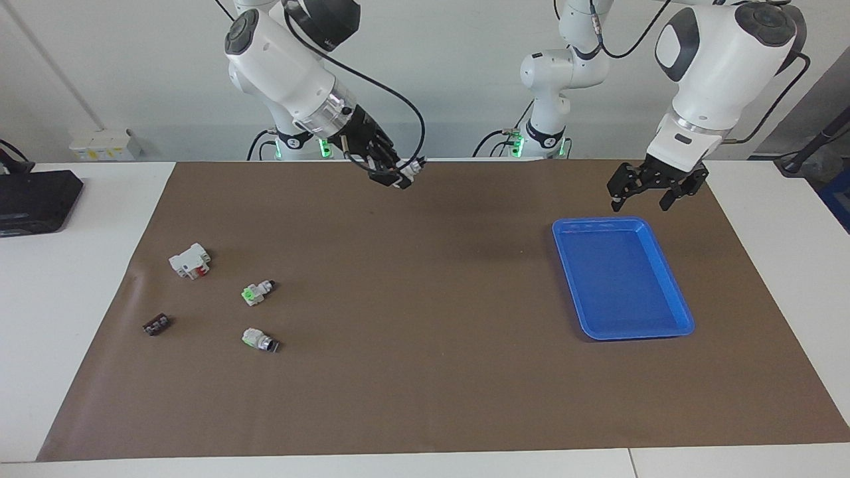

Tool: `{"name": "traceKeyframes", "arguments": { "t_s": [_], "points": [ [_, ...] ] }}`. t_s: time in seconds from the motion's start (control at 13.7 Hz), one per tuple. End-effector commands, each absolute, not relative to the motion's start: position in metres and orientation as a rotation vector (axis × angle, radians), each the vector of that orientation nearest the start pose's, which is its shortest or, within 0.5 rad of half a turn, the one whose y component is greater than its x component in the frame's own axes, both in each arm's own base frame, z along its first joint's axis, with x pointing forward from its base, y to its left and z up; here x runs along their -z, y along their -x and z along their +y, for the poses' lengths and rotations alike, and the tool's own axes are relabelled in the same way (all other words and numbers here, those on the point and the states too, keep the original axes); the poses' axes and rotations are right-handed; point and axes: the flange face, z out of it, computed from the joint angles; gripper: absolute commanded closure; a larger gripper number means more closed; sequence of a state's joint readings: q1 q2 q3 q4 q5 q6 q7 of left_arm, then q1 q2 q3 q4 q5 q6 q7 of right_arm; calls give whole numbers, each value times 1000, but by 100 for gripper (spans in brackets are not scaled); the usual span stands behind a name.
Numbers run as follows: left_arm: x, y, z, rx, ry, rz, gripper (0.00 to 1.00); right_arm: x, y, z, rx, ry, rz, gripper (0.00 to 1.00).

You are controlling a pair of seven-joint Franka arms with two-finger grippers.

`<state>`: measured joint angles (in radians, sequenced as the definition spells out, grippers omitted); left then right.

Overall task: Turn and place switch with both arms
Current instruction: 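Lift the switch with the right gripper while the left gripper reaches toward it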

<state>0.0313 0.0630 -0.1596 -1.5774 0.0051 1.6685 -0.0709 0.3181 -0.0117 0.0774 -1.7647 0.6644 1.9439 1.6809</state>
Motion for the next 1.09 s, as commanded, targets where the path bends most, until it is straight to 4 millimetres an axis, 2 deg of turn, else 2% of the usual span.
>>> {"name": "traceKeyframes", "arguments": {
  "t_s": [0.0, 0.15, 0.29, 0.44, 0.58, 0.8, 0.95, 1.02],
  "points": [
    [-598, -569, -77, 68, 3144, 104, 0, -600, -524, 286, -694, 1794, 1801, 100],
    [-608, -571, -72, 117, 3154, 100, 0, -604, -530, 299, -709, 1653, 1815, 100],
    [-606, -569, -77, 87, 3271, 69, 0, -610, -535, 303, -717, 1505, 1848, 100],
    [-611, -571, -73, 74, 3446, -14, 0, -610, -532, 316, -717, 1473, 1858, 100],
    [-620, -573, -78, 87, 3606, -73, 0, -604, -523, 341, -723, 1494, 1842, 100],
    [-634, -576, -82, 101, 3797, -135, 1, -601, -519, 350, -710, 1499, 1846, 100],
    [-641, -572, -92, 142, 3842, 33, 2, -600, -510, 365, -703, 1510, 1826, 100],
    [-641, -570, -98, 139, 3844, 116, 5, -600, -510, 365, -690, 1505, 1824, 100]
  ]
}}
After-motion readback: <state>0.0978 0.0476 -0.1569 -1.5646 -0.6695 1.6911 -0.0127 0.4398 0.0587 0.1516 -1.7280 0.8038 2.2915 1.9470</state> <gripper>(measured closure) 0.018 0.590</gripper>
